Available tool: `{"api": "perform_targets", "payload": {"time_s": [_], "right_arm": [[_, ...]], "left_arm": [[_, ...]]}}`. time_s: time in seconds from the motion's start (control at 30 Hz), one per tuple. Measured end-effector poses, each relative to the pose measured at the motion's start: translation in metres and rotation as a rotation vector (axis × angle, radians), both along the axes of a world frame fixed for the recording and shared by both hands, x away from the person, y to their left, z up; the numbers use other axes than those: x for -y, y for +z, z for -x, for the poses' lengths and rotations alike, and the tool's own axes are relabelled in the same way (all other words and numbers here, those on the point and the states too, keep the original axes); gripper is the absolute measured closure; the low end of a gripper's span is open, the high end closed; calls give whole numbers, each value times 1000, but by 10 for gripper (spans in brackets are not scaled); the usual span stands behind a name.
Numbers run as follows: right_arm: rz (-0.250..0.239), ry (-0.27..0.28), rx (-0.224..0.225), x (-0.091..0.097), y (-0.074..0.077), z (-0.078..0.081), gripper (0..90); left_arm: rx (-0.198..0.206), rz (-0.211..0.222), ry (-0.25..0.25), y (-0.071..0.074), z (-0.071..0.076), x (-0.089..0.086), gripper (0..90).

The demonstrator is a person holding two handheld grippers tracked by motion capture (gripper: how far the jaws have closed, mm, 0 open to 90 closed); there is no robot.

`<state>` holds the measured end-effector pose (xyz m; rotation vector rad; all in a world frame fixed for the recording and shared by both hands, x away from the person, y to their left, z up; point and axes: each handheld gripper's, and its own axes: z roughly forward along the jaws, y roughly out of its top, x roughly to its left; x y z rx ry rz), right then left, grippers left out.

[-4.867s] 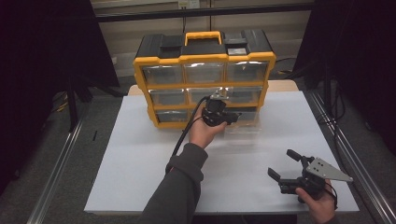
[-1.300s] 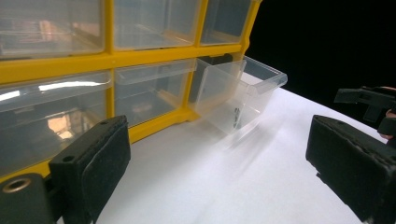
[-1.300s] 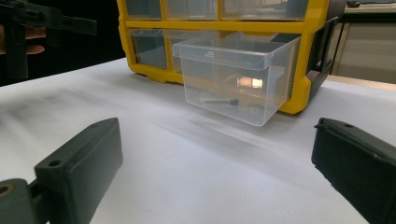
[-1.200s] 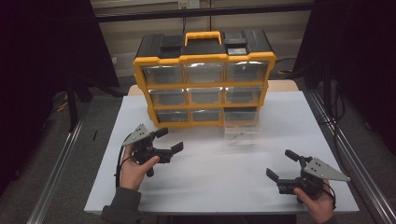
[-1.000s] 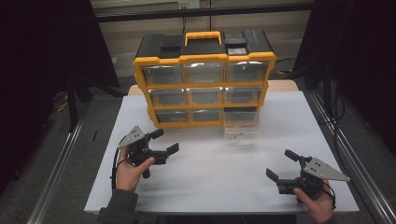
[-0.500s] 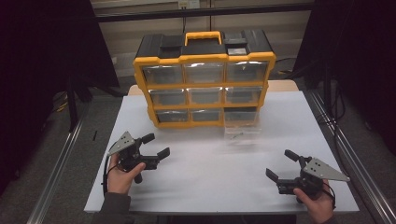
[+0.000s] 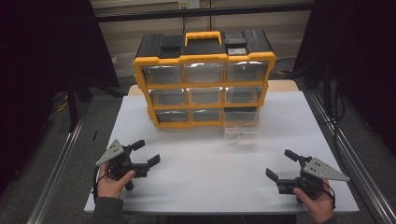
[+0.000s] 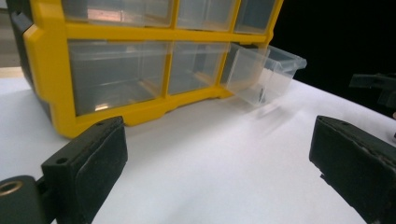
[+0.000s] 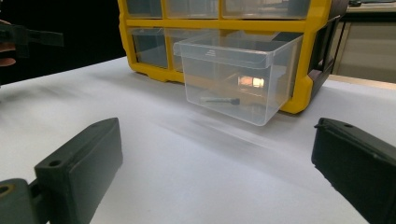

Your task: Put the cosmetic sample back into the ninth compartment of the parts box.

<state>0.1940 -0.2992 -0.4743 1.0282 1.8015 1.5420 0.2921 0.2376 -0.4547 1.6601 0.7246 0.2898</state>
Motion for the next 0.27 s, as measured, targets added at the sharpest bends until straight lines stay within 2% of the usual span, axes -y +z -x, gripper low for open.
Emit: {"api": "perform_targets", "payload": {"time_s": [0.1,0.2,0.23,0.27], "right_arm": [[0,2,1,0,0,0,14],[-1,0,0,-1,0,0,14],[-1,-1,-2,-1,0,0,14],[2,-1,2,-1,-1,-1,14]], "left_arm": [[3,-20,5,-3,3,-7,43],[-1,-15,22,-6,7,-12,42],[13,1,59,-9,8,-10,37],[12,-5,48,-10,8,-12,33]]}}
